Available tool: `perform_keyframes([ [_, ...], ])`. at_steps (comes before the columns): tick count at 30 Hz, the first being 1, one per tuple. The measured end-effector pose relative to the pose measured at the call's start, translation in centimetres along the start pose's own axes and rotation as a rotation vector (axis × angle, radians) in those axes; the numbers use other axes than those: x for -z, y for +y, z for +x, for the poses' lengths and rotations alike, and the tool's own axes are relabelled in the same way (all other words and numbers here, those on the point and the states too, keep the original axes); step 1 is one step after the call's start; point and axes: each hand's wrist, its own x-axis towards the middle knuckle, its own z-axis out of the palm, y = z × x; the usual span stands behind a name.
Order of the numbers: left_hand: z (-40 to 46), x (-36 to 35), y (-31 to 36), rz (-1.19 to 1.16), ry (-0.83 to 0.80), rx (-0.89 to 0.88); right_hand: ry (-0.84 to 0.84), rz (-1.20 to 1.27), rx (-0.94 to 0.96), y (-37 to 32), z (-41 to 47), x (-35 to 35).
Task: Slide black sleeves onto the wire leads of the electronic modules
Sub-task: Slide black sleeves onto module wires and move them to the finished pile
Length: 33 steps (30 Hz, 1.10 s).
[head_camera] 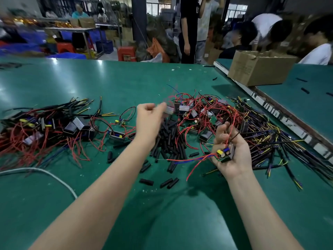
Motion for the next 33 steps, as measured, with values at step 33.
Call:
perform_keyframes([
  [33, -7.0, 2.2, 4.9, 0.144, -0.642, 0.308, -0.019, -0.671, -0.279, 4.2, -2.6, -3.5],
])
